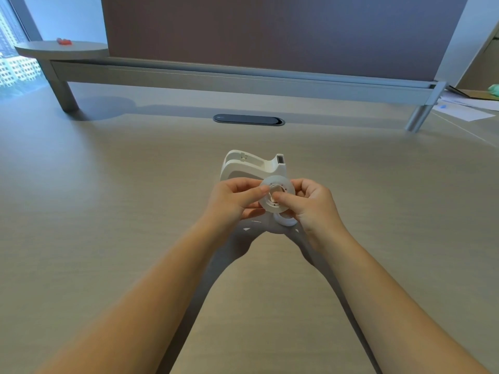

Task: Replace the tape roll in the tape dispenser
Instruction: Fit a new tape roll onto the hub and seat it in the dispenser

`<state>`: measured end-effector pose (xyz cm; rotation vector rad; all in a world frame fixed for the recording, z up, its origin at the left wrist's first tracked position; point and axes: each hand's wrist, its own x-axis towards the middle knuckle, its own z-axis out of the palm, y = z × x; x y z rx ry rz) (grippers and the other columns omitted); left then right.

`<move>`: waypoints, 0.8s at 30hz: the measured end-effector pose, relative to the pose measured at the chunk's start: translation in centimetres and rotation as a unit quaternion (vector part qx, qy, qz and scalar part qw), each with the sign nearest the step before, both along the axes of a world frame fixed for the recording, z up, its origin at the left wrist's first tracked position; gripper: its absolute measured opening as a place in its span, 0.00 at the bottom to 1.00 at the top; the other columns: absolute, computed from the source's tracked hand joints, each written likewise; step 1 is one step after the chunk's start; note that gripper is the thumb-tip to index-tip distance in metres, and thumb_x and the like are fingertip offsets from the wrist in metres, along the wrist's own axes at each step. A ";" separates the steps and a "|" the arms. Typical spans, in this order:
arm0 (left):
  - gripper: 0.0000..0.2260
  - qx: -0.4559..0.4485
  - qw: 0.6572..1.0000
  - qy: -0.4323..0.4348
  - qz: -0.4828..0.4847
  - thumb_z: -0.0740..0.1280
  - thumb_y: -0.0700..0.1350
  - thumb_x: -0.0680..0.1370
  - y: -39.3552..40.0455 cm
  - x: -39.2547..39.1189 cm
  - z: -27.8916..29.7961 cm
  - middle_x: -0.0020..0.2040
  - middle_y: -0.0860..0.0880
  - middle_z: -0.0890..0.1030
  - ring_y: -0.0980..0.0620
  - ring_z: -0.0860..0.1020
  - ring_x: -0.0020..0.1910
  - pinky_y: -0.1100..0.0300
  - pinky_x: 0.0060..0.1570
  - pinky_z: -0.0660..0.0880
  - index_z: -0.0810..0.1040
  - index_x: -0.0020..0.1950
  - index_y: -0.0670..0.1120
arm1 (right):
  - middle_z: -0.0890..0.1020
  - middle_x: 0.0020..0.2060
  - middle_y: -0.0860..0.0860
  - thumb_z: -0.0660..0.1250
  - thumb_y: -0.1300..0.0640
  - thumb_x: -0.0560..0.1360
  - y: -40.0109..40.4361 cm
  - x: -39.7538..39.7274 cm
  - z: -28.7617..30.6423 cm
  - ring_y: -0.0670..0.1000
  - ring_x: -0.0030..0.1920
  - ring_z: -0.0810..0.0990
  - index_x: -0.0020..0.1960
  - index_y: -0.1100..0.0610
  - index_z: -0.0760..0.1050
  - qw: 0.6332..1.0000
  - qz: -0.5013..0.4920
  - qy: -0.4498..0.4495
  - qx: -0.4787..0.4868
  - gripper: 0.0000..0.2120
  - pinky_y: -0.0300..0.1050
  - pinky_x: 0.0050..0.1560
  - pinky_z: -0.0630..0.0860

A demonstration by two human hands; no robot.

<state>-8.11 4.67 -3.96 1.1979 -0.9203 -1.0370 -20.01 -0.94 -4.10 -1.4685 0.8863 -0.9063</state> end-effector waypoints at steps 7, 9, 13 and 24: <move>0.06 -0.014 1.000 0.002 0.022 0.64 0.38 0.72 -0.2 -0.4 0.1 0.24 0.53 0.81 0.59 0.79 0.25 0.72 0.27 0.74 0.78 0.37 0.42 | 0.79 0.36 0.50 0.69 0.61 0.68 0.2 0.1 0.2 0.49 0.39 0.79 0.38 0.53 0.74 1.000 0.006 -0.003 -0.005 0.06 0.37 0.36 0.77; 0.05 -0.019 0.999 -0.031 0.033 0.65 0.39 0.72 -0.3 -0.6 -0.1 0.31 0.51 0.81 0.59 0.80 0.29 0.71 0.31 0.76 0.78 0.37 0.44 | 0.79 0.35 0.50 0.70 0.61 0.67 0.2 0.1 0.2 0.50 0.40 0.78 0.37 0.53 0.74 1.000 -0.003 -0.001 -0.012 0.06 0.41 0.39 0.77; 0.05 -0.025 0.998 -0.047 0.036 0.65 0.40 0.72 -0.3 -0.5 -0.2 0.36 0.46 0.80 0.57 0.80 0.32 0.69 0.34 0.78 0.78 0.38 0.44 | 0.80 0.36 0.49 0.71 0.59 0.67 0.2 -0.1 0.2 0.49 0.40 0.79 0.37 0.53 0.74 1.000 -0.003 -0.002 -0.011 0.06 0.40 0.40 0.78; 0.06 -0.020 0.998 -0.052 0.034 0.63 0.40 0.74 -0.3 -0.4 -0.1 0.36 0.46 0.79 0.59 0.79 0.29 0.71 0.30 0.76 0.76 0.37 0.43 | 0.79 0.36 0.49 0.68 0.63 0.68 0.4 0.0 0.4 0.47 0.38 0.79 0.39 0.53 0.74 1.000 0.008 -0.008 0.018 0.06 0.35 0.35 0.77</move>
